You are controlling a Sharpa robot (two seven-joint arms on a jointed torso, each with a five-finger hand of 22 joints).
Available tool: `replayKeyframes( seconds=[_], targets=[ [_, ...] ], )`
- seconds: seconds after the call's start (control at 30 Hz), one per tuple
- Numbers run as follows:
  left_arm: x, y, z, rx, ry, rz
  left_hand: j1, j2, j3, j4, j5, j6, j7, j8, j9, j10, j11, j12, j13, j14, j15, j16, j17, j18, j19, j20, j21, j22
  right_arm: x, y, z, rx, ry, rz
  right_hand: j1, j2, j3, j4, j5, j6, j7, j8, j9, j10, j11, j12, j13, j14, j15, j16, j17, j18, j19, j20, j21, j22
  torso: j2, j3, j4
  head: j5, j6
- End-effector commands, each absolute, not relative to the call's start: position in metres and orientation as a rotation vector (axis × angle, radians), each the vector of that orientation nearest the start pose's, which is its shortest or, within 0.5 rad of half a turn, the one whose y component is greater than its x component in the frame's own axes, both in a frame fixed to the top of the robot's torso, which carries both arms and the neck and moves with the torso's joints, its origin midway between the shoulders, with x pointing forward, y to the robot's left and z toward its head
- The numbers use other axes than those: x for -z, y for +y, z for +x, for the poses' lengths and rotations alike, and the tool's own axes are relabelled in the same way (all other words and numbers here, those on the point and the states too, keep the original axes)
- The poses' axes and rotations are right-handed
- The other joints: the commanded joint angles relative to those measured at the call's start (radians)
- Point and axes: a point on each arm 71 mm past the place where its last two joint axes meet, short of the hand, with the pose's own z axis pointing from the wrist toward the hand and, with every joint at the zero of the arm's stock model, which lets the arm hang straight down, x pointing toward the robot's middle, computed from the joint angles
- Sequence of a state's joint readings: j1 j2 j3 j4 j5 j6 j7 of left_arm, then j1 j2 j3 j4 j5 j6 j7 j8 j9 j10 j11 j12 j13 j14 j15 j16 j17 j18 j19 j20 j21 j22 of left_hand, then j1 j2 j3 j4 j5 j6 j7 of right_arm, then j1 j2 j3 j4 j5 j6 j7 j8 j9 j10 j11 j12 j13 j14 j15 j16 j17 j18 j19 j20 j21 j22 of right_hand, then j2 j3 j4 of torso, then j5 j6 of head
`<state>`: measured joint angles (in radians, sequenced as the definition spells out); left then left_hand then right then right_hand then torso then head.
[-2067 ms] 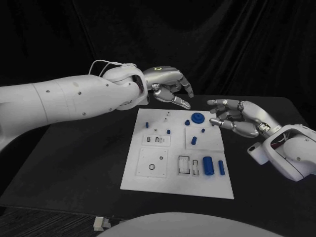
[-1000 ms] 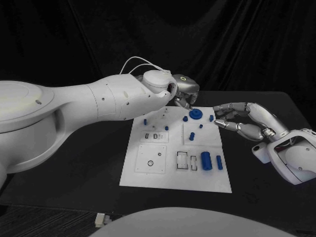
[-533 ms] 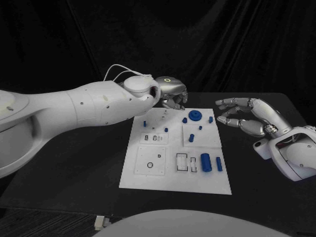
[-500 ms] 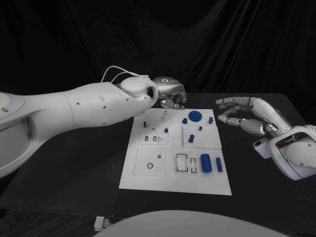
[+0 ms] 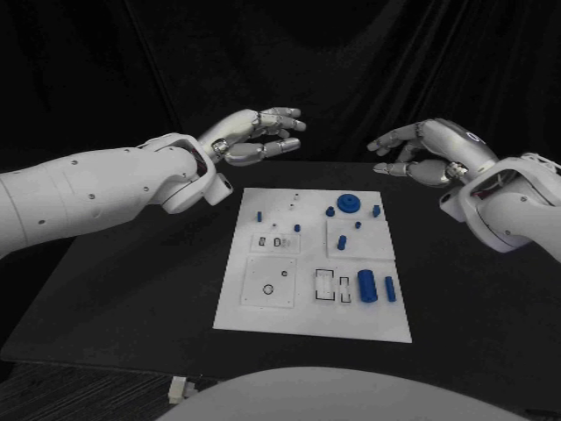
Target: Assemble the parts on the task board
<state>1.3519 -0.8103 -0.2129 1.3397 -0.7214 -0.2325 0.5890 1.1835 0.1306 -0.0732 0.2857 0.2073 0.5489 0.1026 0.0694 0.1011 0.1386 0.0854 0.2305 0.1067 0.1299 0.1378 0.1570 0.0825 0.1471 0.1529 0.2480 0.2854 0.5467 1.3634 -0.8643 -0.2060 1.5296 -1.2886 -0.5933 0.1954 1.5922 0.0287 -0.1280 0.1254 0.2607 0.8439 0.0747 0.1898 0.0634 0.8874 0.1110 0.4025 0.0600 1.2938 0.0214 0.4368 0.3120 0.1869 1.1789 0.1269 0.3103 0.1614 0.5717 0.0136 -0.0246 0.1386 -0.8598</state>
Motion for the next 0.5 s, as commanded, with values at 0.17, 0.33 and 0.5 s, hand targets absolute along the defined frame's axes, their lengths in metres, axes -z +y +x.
replayKeyframes(
  seconds=[0.17, 0.33, 0.5],
  targets=[
    [0.141, 0.233, 0.490, 1.701, 1.293, -0.254, 0.052, 0.057, -0.098, 0.007, 0.008, 0.007, 0.009, -0.017, -0.035, -0.008, 0.000, 0.022, -0.052, -0.035, -0.019, -0.061, -0.040, 0.031, -0.015, 0.018, -0.065, -0.063, 0.152, -0.184, 0.500, -0.611, 1.457, -0.559, 0.039, -0.059, 0.145, -0.005, -0.047, 0.059, -0.031, -0.013, 0.020, 0.103, -0.028, -0.111, 0.004, 0.021, -0.017, -0.033, 0.043, -0.006, -0.019, -0.018, 0.050, 0.057, -0.007, -0.0044, 0.0069, -0.019, -0.013],
    [0.141, 0.235, 0.485, 1.709, 1.276, -0.267, 0.111, 0.083, -0.125, 0.006, 0.078, 0.061, 0.032, -0.009, -0.038, 0.015, 0.031, 0.077, -0.061, 0.013, 0.014, -0.034, -0.039, 0.031, -0.049, 0.031, -0.108, -0.121, 0.154, -0.179, 0.505, -0.574, 1.466, -0.644, 0.010, -0.108, 0.221, 0.023, -0.094, 0.065, -0.067, -0.051, 0.023, 0.130, -0.041, -0.159, 0.005, -0.115, -0.002, -0.061, 0.077, -0.032, -0.109, -0.002, 0.045, 0.080, 0.011, -0.0227, 0.0189, -0.030, -0.011],
    [0.141, 0.238, 0.482, 1.703, 1.258, -0.271, 0.136, 0.092, -0.136, 0.006, 0.124, 0.086, 0.036, -0.007, -0.038, 0.033, 0.038, 0.109, -0.059, 0.040, 0.025, -0.004, -0.042, 0.034, -0.052, 0.034, -0.113, -0.124, 0.152, -0.178, 0.502, -0.540, 1.392, -0.735, -0.025, -0.150, 0.279, 0.023, -0.117, 0.032, -0.123, -0.087, 0.030, 0.096, -0.073, -0.158, 0.035, -0.137, -0.026, -0.017, 0.126, -0.010, 0.020, -0.041, 0.220, 0.209, 0.036, -0.0437, 0.0366, -0.047, 0.011]
  ],
)
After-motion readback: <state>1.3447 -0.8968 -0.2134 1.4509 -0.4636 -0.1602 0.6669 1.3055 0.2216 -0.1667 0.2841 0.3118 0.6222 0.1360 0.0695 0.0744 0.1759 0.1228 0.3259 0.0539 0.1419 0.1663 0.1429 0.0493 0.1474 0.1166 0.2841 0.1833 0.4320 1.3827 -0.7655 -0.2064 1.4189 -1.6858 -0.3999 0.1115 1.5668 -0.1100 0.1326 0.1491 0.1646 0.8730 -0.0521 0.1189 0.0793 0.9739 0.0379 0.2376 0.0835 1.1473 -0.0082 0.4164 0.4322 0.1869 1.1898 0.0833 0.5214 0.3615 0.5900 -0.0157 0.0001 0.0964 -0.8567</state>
